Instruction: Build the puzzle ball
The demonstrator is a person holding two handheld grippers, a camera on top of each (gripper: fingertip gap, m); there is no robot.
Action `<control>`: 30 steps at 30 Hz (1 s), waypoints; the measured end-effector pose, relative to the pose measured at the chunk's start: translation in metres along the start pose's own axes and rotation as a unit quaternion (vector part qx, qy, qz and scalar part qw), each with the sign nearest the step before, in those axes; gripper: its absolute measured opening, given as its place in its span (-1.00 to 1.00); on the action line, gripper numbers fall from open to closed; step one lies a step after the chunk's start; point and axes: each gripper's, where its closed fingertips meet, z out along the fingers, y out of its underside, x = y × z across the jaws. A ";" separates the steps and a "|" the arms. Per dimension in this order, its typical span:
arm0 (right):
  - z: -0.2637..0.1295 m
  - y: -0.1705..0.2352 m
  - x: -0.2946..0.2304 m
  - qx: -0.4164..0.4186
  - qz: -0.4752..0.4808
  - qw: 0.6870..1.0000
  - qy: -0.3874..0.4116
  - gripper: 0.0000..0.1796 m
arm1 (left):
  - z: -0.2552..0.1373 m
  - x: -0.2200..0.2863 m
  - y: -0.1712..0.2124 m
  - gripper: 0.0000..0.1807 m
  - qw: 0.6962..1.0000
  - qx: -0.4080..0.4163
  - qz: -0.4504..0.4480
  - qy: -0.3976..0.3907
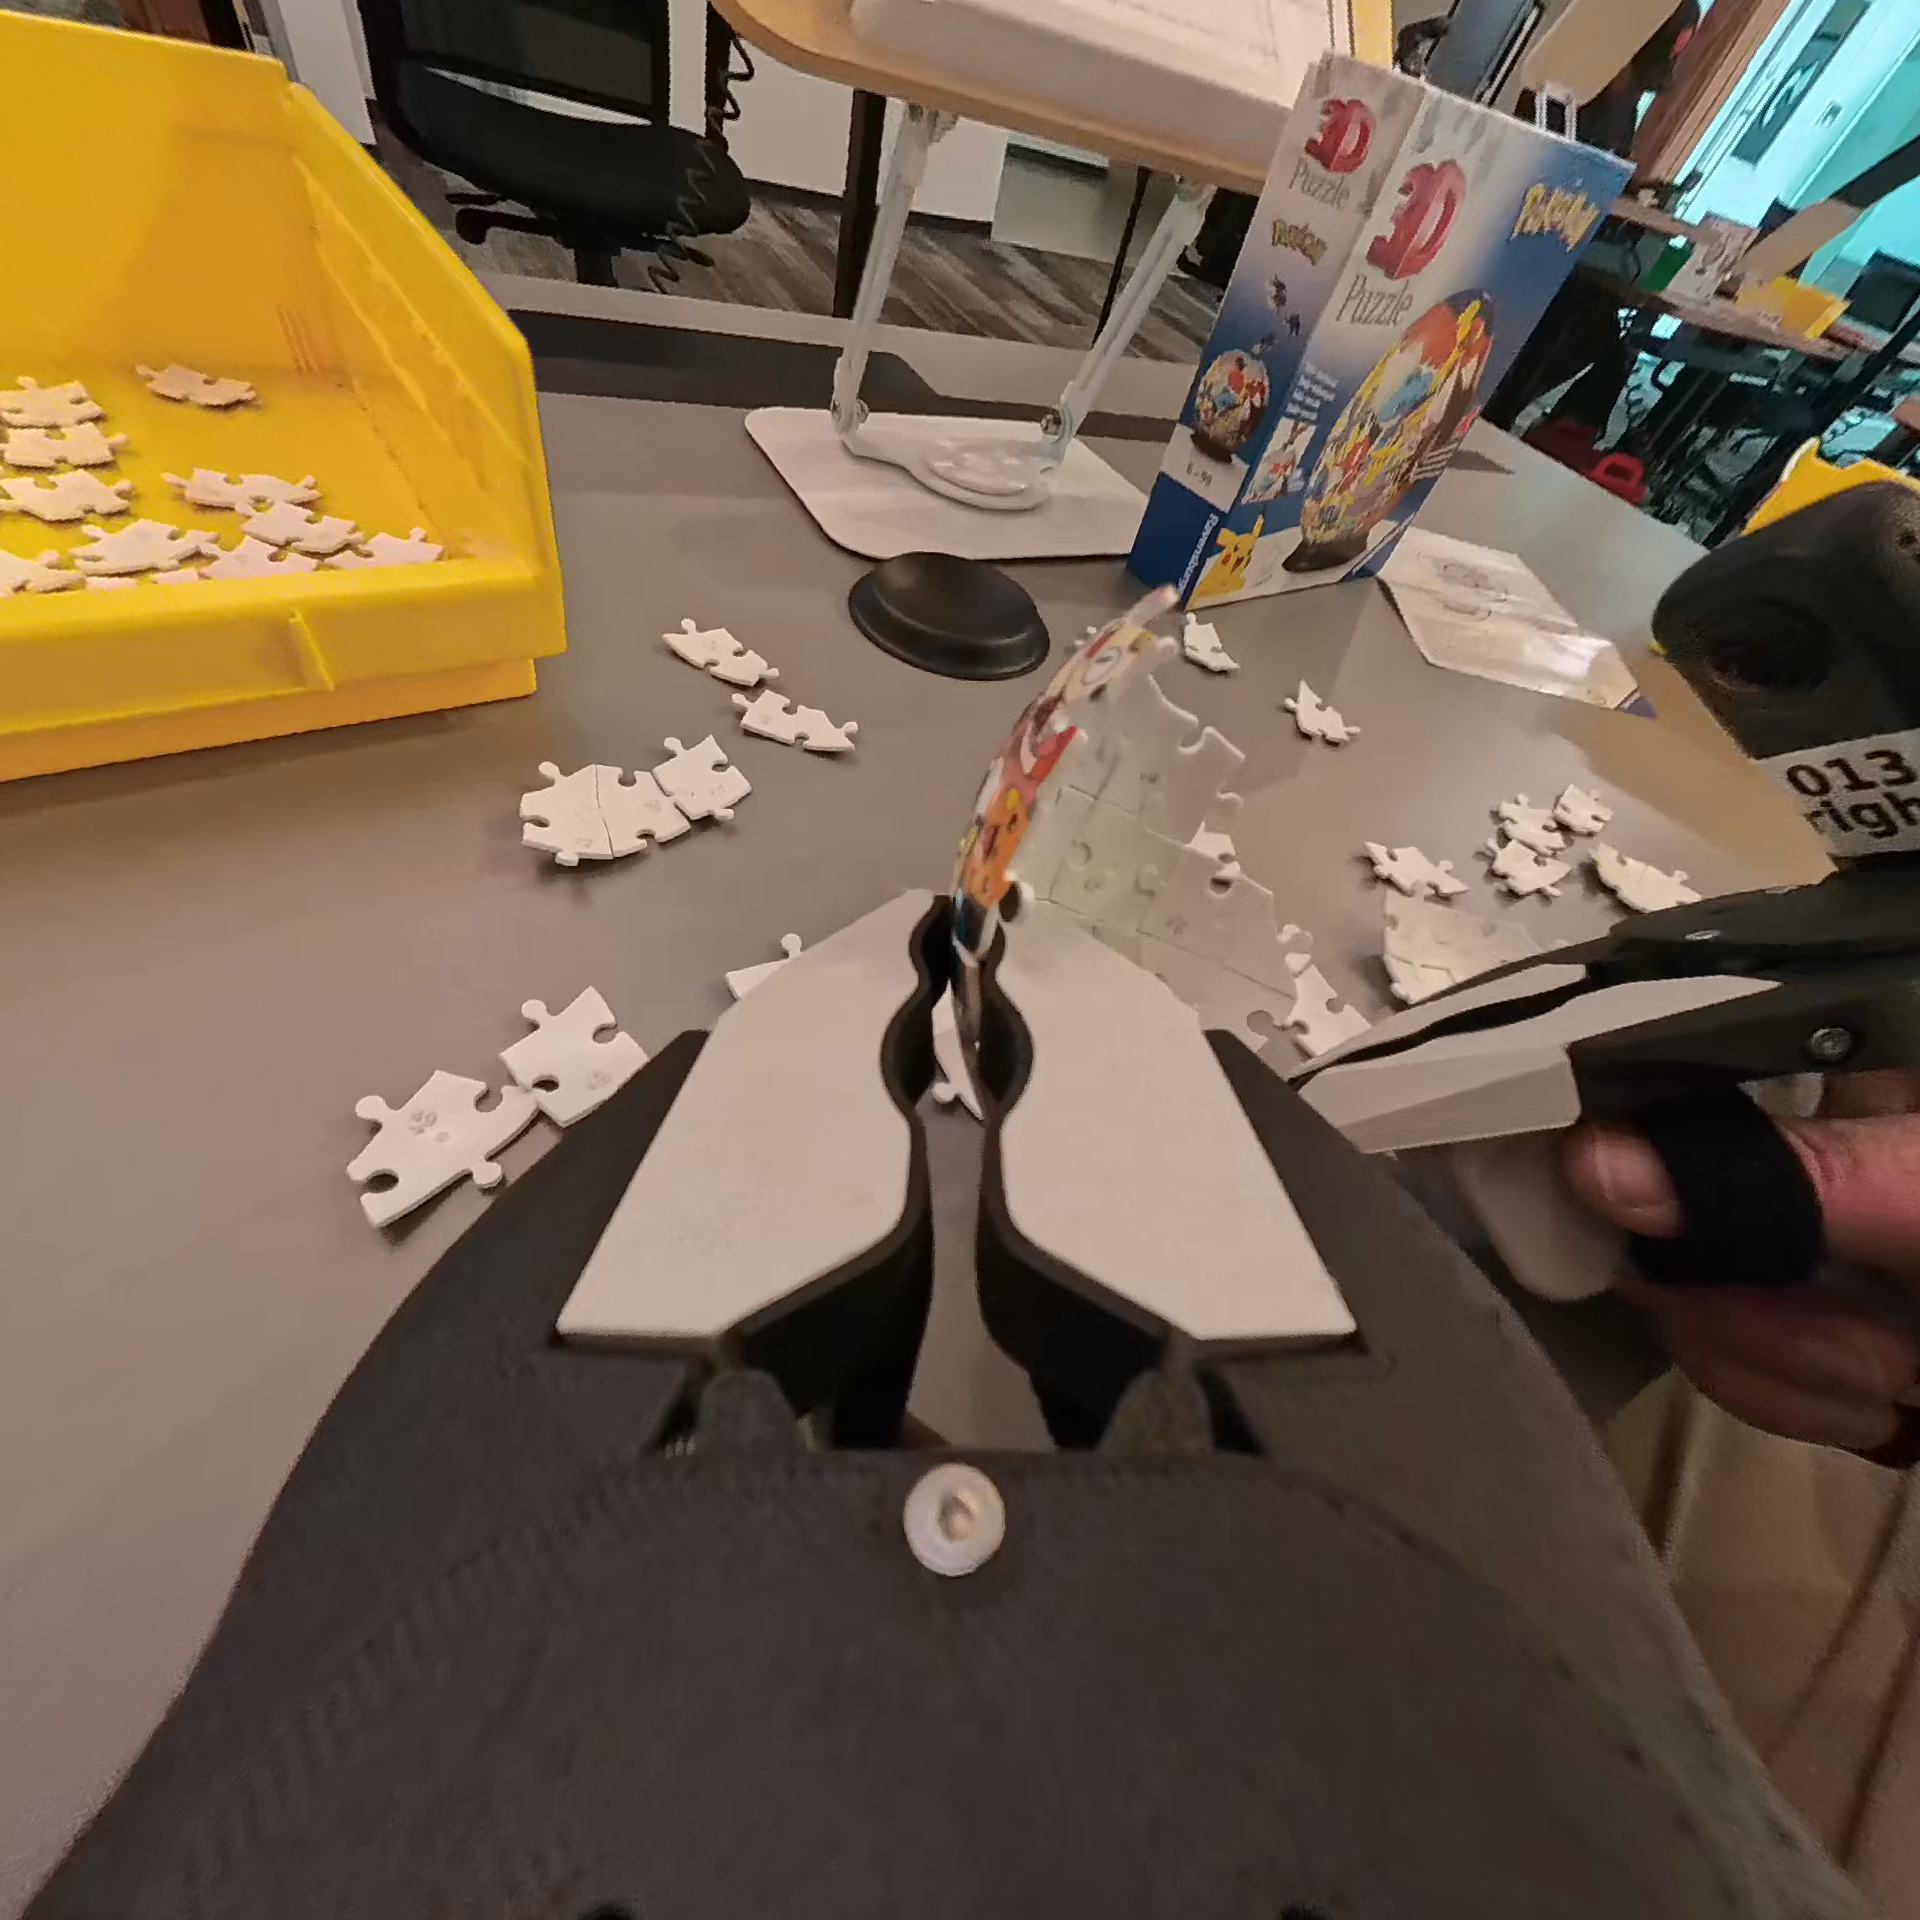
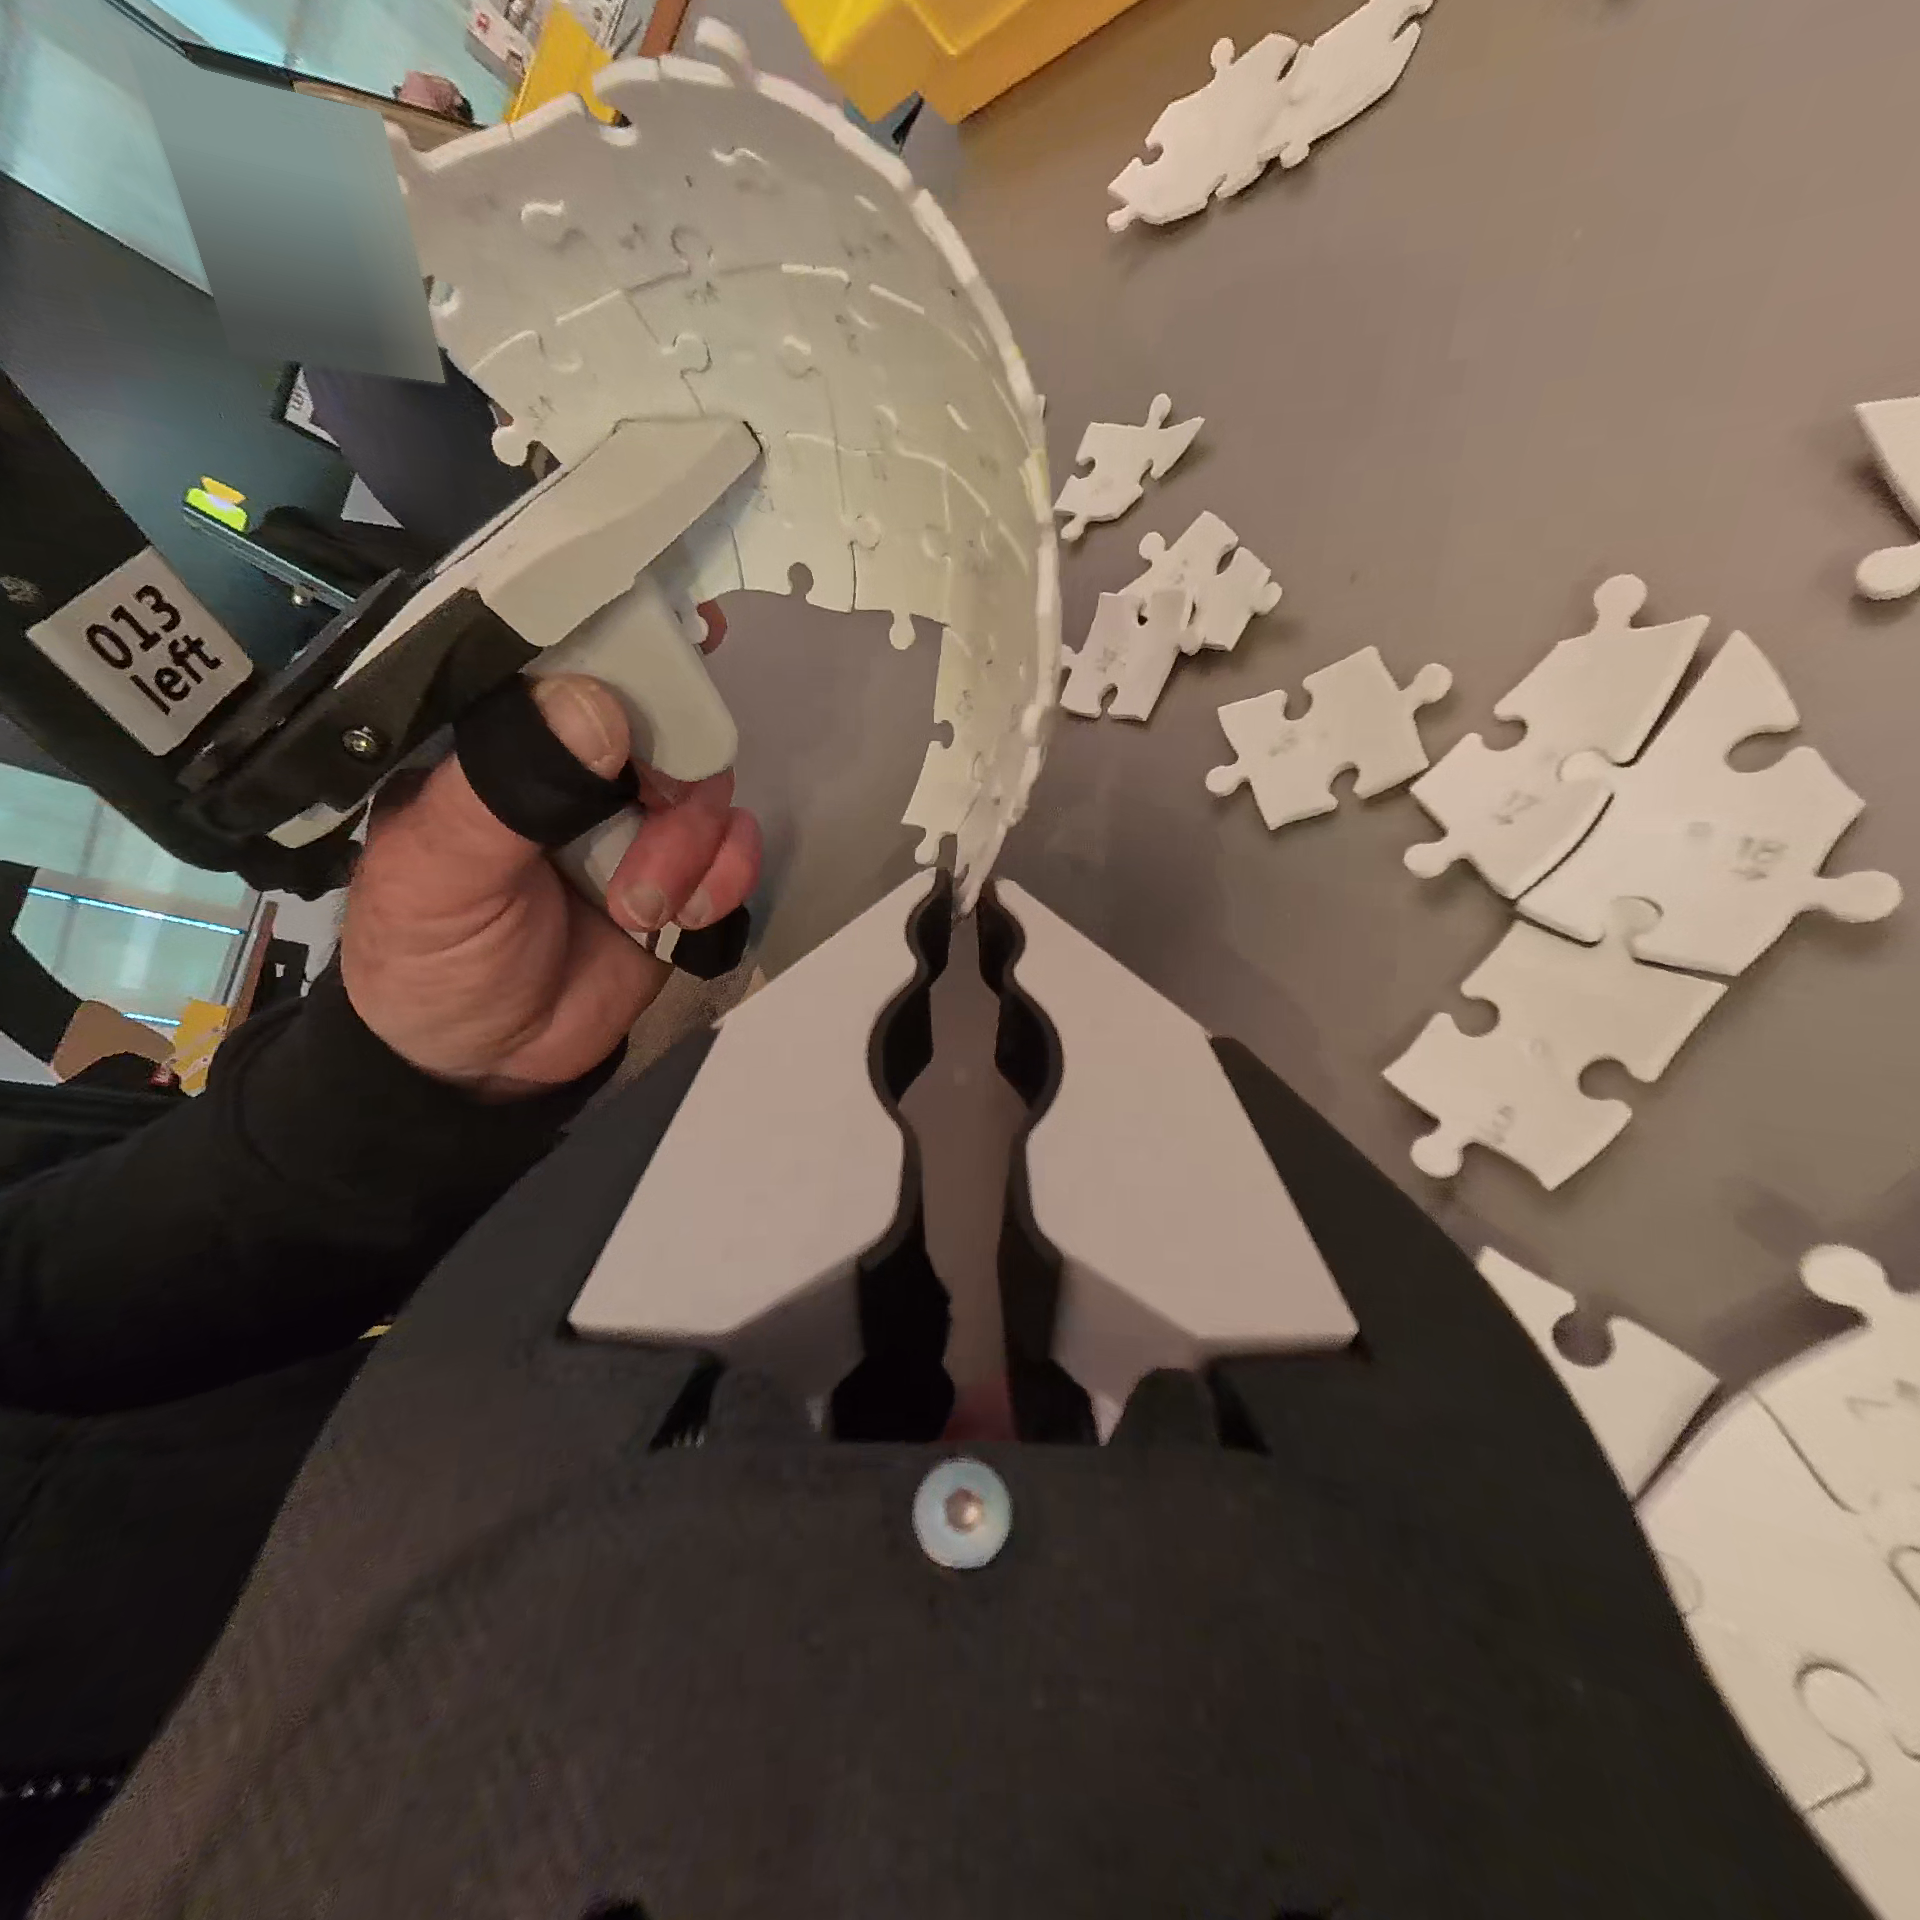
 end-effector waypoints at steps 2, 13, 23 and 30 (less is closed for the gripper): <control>-0.002 -0.002 0.001 0.001 -0.012 1.000 0.001 -0.97 | -0.001 0.000 -0.001 -0.97 1.000 0.002 -0.010 0.005; -0.006 -0.008 -0.004 0.002 -0.023 1.000 -0.018 -0.98 | -0.004 -0.003 -0.007 -0.97 0.998 0.013 -0.061 0.030; -0.010 -0.015 -0.006 0.043 0.079 0.993 -0.073 -1.00 | -0.007 -0.002 -0.015 -0.97 0.995 0.031 -0.086 0.049; -0.014 -0.007 0.002 -0.010 0.027 0.999 -0.020 -1.00 | -0.007 -0.005 -0.017 -0.97 0.993 0.030 -0.096 0.054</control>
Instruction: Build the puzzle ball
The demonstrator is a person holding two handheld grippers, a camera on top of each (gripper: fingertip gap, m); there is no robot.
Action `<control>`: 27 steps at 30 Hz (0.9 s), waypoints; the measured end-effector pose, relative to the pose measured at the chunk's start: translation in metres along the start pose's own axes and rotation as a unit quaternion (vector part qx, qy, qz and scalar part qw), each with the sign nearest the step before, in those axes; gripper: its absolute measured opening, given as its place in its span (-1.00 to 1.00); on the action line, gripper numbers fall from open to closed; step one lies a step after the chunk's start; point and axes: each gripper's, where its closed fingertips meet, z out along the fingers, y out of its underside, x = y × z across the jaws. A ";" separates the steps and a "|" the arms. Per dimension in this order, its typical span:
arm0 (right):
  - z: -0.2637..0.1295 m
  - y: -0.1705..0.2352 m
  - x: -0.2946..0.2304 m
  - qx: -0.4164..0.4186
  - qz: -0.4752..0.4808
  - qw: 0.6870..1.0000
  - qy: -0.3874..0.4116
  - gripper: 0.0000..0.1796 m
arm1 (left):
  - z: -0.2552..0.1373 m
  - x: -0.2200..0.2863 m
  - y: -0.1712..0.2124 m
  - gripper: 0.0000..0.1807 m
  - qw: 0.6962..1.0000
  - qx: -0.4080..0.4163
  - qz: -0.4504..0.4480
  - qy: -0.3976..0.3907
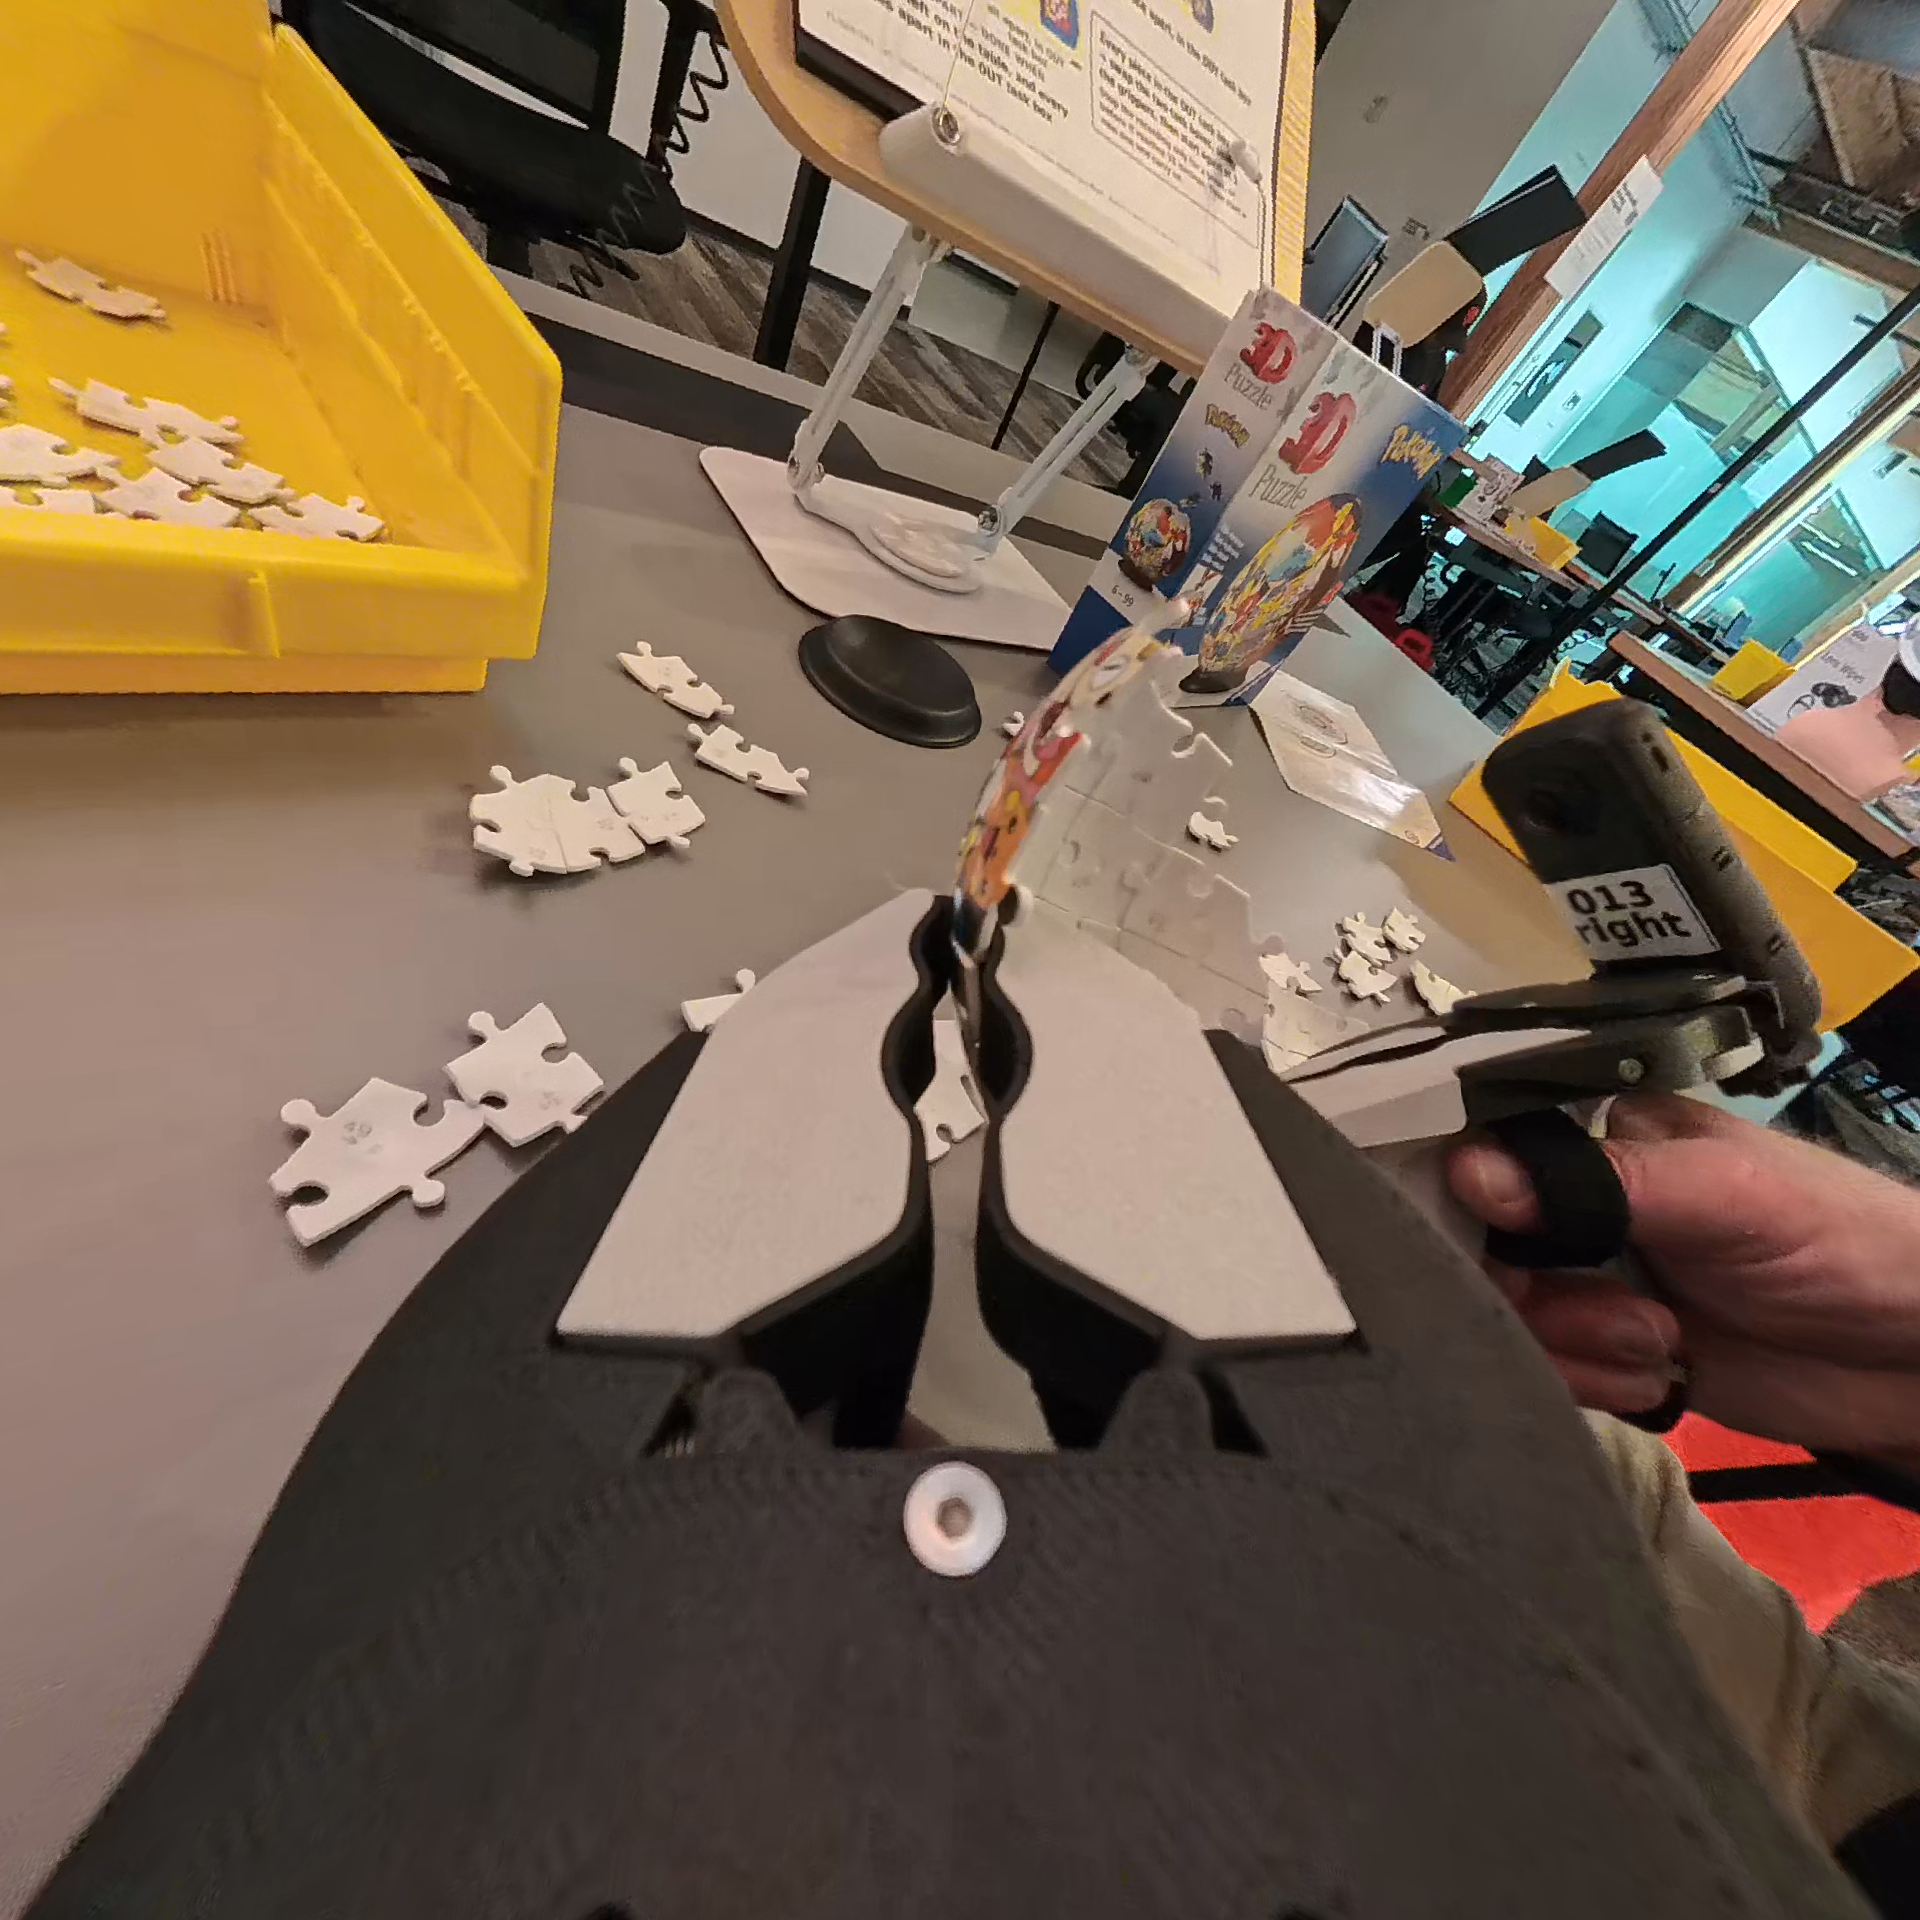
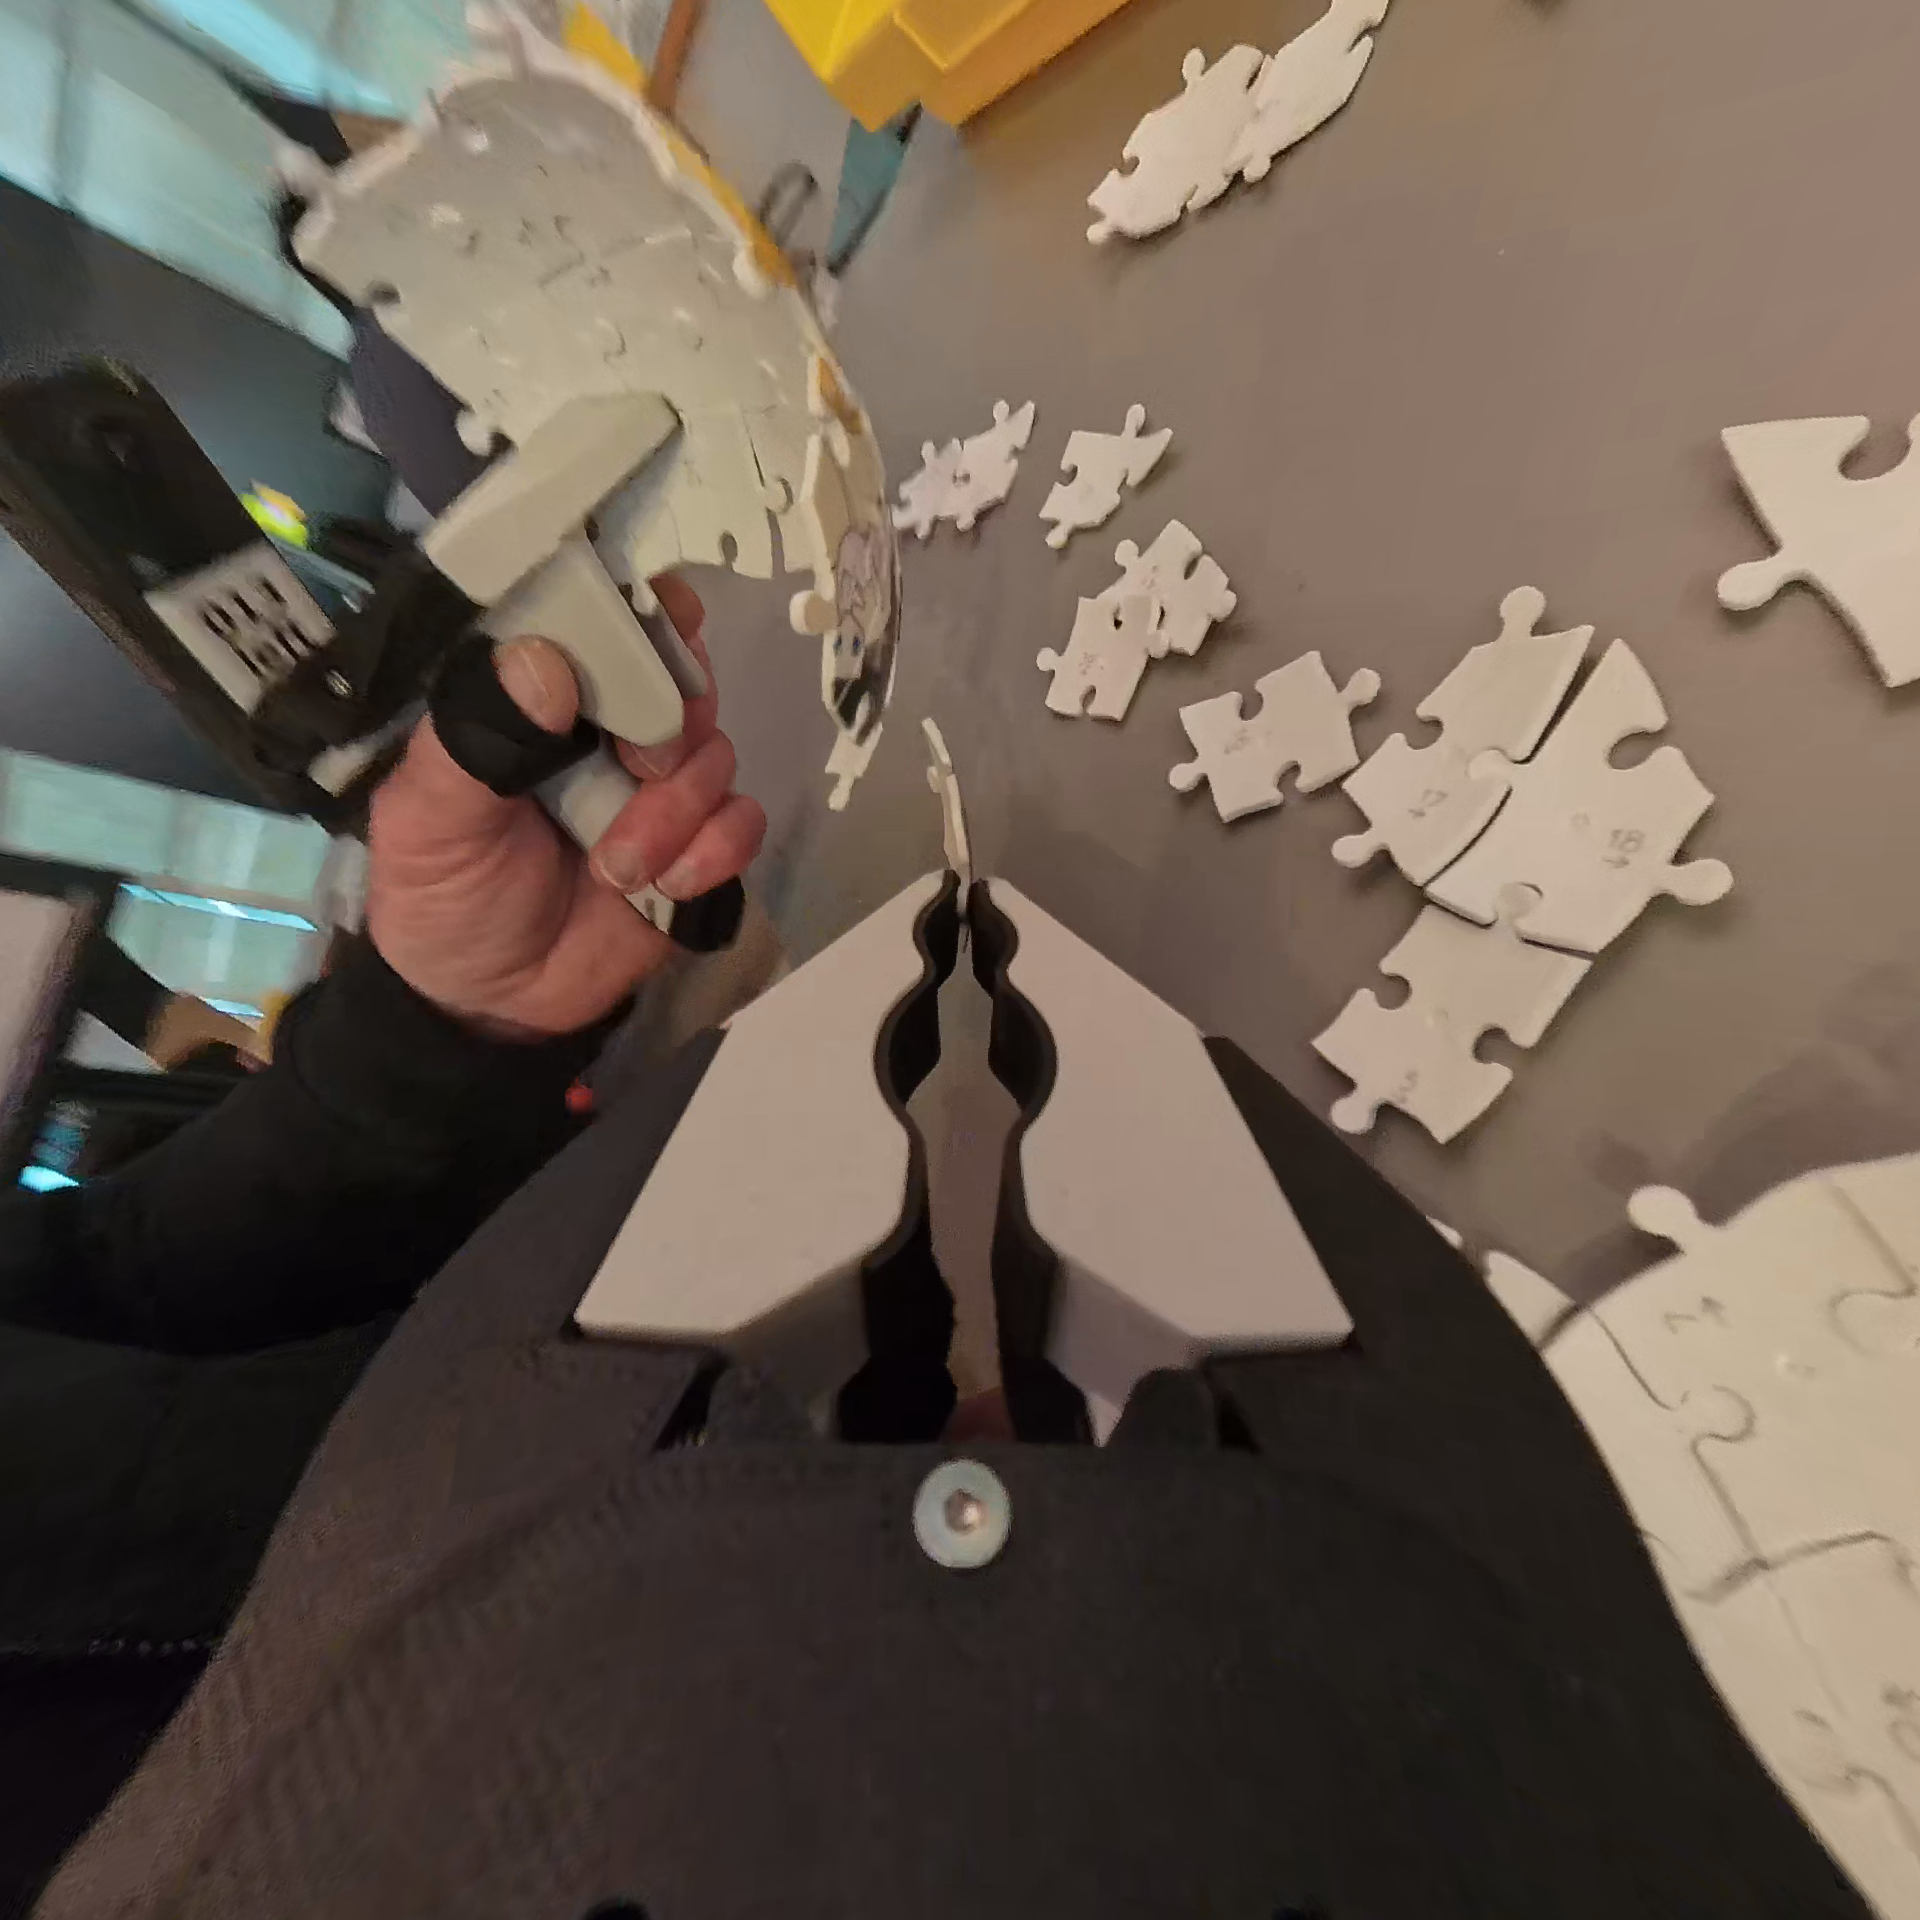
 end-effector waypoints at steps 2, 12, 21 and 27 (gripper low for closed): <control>-0.003 0.006 0.004 -0.043 -0.049 0.997 0.031 -1.00 | 0.000 -0.001 0.000 -0.97 1.000 -0.006 0.004 -0.001; -0.026 0.033 0.007 -0.359 -0.333 0.866 0.100 -1.00 | -0.001 -0.023 0.011 -0.98 0.997 -0.074 0.019 -0.027; -0.008 0.039 0.005 -0.535 -0.579 0.609 0.091 -1.00 | 0.002 -0.027 0.034 -0.97 0.986 -0.160 0.045 -0.031; 0.006 0.032 0.005 -0.566 -0.636 0.515 0.107 -1.00 | 0.005 -0.022 0.053 -0.97 0.976 -0.211 0.054 -0.015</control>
